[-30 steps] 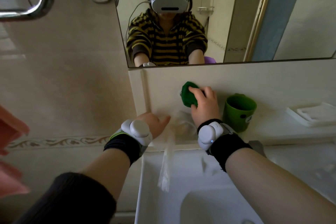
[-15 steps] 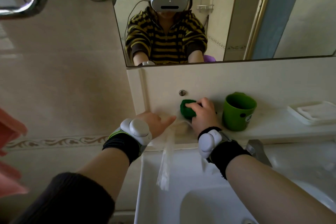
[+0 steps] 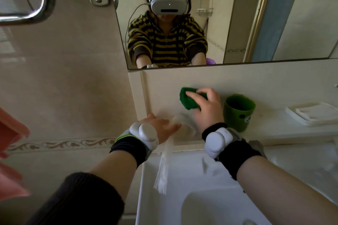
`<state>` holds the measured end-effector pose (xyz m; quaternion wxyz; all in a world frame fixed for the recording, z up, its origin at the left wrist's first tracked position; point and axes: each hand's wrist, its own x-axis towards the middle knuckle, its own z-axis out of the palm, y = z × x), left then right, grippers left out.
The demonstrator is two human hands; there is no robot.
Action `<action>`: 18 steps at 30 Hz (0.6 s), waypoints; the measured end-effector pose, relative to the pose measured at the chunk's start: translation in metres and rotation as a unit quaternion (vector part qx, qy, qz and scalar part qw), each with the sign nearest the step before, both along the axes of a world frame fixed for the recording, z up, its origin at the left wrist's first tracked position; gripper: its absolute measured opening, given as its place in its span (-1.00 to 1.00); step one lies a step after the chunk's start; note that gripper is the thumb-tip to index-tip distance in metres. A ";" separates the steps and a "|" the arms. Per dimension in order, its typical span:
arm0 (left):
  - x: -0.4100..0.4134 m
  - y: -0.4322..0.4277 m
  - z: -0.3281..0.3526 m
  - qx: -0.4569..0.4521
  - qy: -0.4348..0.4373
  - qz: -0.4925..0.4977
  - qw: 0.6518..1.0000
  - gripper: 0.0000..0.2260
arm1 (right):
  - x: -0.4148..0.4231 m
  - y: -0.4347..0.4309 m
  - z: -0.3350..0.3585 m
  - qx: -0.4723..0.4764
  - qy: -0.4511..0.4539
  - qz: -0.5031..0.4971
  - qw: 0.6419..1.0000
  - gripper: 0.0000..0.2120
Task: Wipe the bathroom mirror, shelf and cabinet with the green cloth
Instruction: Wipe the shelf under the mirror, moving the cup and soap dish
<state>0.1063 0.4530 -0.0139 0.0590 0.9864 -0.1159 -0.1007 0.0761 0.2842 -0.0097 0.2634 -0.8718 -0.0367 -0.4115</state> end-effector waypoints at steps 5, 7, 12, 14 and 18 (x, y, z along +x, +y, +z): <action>-0.001 -0.002 0.004 0.000 0.008 0.000 1.000 -0.36 | 0.015 0.011 0.048 -0.020 -0.066 0.017 0.997 -0.49; -0.003 -0.002 0.005 0.001 0.013 -0.002 1.000 -0.37 | 0.021 0.015 0.054 -0.023 -0.045 0.021 0.999 -0.48; -0.003 -0.001 0.007 0.005 0.017 -0.006 1.000 -0.42 | 0.030 0.019 0.045 -0.060 -0.030 0.009 0.998 -0.46; -0.002 0.000 0.007 0.001 0.018 -0.013 1.000 -0.44 | 0.029 0.019 0.037 -0.083 -0.036 0.002 0.996 -0.48; -0.002 0.003 0.005 0.005 0.016 -0.012 1.000 -0.44 | 0.026 0.019 0.022 -0.104 -0.031 0.005 0.994 -0.48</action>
